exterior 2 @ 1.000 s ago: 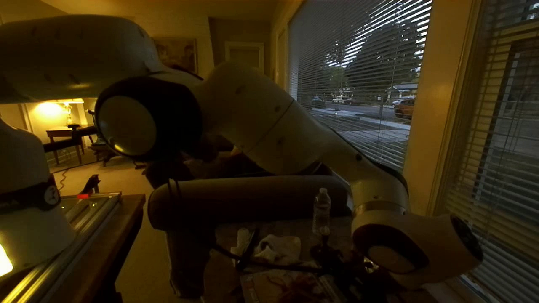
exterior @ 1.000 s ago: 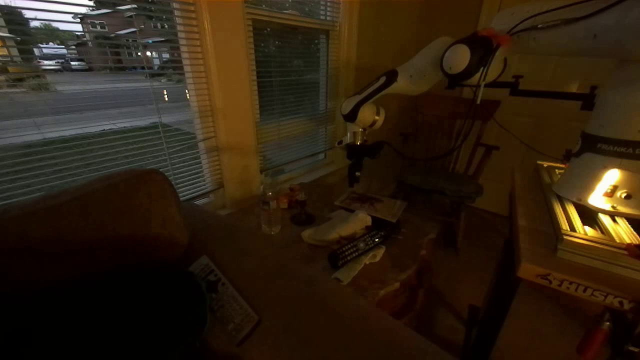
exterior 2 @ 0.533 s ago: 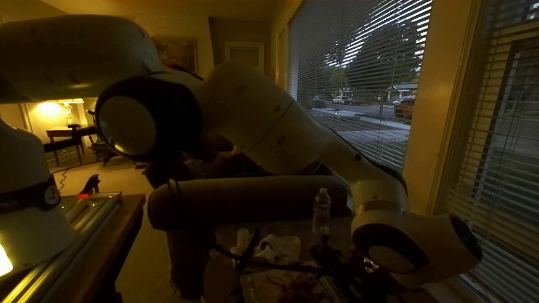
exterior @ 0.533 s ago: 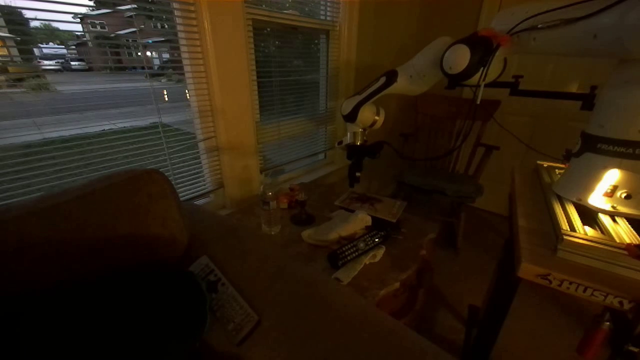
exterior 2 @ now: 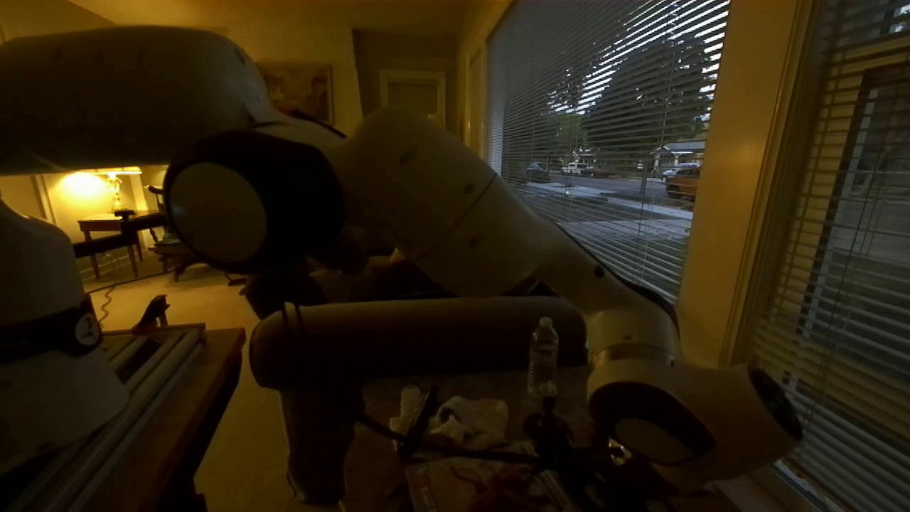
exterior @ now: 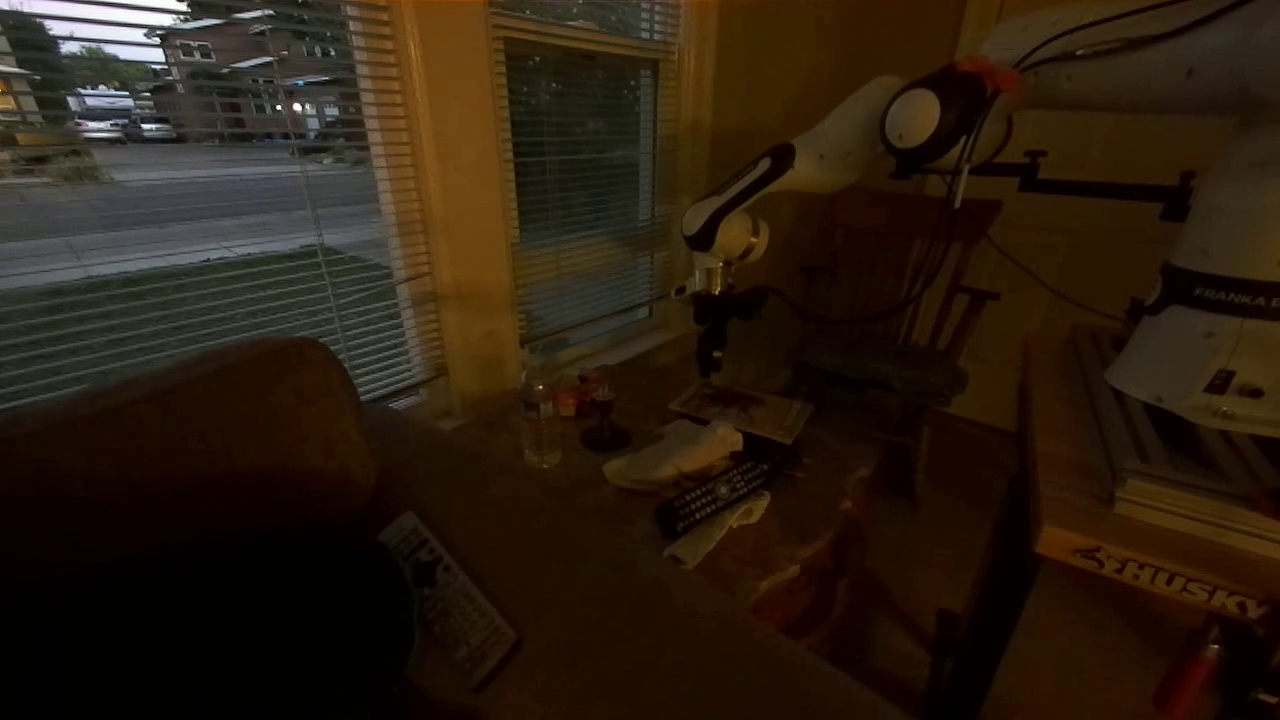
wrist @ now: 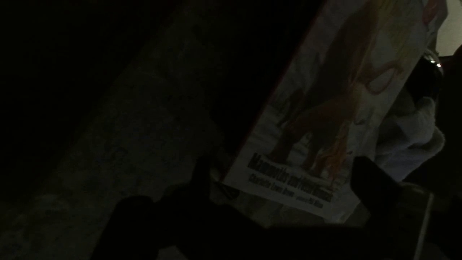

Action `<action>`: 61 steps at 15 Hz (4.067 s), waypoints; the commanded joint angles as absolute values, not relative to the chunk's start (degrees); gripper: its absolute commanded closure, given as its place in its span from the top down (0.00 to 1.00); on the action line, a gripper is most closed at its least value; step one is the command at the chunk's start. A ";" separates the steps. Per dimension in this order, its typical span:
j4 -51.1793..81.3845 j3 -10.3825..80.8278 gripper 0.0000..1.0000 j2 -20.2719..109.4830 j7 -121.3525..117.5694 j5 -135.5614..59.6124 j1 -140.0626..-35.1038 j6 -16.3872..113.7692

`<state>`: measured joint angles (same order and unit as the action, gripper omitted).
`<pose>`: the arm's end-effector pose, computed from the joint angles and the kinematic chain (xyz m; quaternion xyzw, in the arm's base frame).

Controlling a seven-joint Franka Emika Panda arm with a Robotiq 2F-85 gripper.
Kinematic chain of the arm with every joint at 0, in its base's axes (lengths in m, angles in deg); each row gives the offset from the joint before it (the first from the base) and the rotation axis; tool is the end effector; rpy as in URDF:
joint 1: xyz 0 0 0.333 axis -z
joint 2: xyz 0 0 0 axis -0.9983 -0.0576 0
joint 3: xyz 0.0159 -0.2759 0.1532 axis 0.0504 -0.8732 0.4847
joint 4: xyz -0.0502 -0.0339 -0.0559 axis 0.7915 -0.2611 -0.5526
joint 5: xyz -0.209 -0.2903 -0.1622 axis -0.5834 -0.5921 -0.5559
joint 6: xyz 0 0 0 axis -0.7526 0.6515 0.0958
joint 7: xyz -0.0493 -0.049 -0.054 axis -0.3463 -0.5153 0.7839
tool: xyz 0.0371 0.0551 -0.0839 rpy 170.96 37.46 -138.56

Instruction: Move the book to the left

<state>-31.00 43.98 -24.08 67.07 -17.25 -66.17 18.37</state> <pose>0.6732 -0.1862 -0.0434 -0.9071 -0.3012 0.0552 0.2888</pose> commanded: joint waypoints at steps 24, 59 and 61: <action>-30.91 45.69 0.03 -24.13 65.92 -18.21 -66.90 19.54; -10.87 51.64 0.01 0.86 77.05 -19.83 -68.28 4.68; -8.93 51.96 0.01 2.64 80.33 -20.30 -68.34 1.10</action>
